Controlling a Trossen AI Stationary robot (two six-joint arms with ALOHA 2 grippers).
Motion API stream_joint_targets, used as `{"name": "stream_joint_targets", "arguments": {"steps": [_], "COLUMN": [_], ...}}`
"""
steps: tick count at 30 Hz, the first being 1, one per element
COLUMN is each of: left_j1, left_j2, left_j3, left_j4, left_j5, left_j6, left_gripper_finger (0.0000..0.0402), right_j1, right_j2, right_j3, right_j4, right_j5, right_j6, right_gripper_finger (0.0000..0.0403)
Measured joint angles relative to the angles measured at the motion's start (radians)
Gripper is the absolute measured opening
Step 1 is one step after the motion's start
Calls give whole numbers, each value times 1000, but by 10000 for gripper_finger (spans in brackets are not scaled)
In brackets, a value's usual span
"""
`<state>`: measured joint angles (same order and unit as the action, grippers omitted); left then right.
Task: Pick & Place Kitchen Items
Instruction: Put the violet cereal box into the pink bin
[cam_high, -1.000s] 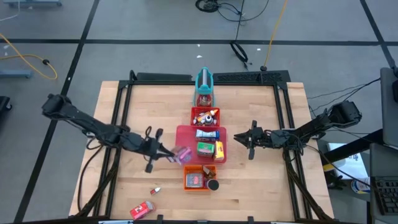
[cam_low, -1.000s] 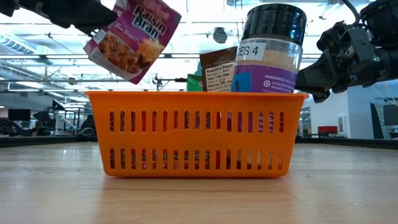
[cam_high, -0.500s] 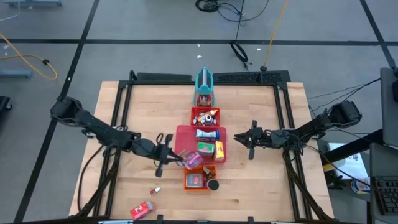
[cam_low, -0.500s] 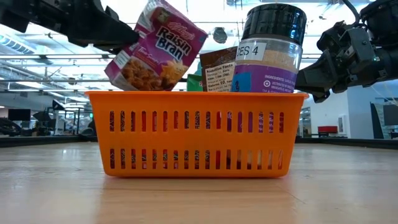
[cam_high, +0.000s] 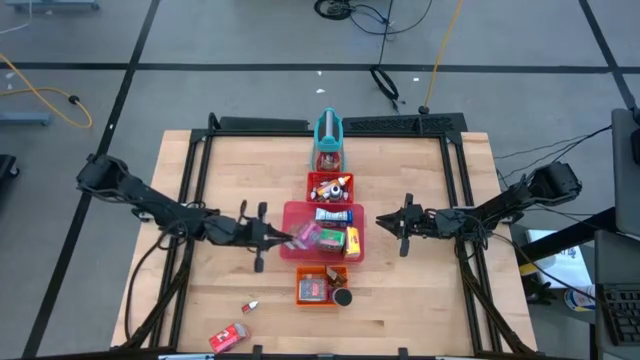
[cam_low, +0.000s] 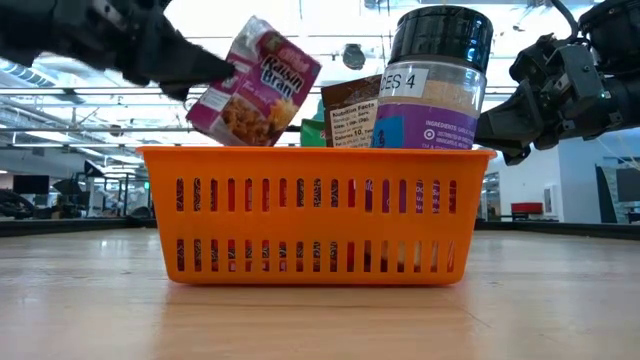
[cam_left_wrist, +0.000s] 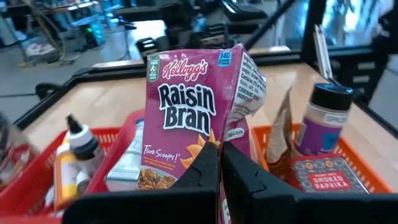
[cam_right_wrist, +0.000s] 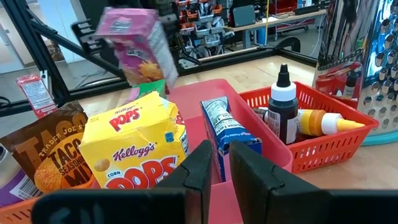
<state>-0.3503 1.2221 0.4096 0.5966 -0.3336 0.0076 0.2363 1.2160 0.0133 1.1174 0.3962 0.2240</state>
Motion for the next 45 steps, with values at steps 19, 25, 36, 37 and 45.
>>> {"name": "stream_joint_targets", "arguments": {"steps": [19,25,36,37,45], "left_j1": [15,21,37,42,93], "left_j2": [163,301,518,533,587], "left_j3": [-156,-157,-102,-91,-39], "left_j4": [503,630,793,792,761], "left_j5": [-193,-228,-296,-298,-297], "left_j6": [-137,-163,-205,-204,-169], "left_gripper_finger": [0,0,0,0,16], "right_j1": [0,0,0,0,0], "right_j2": [0,0,0,0,0], "right_j3": [0,0,0,0,0], "right_j4": [0,0,0,0,0], "right_j5": [27,26,26,26,26], "right_j6": [0,0,0,0,0], "right_gripper_finger": [47,47,47,47,47]}}
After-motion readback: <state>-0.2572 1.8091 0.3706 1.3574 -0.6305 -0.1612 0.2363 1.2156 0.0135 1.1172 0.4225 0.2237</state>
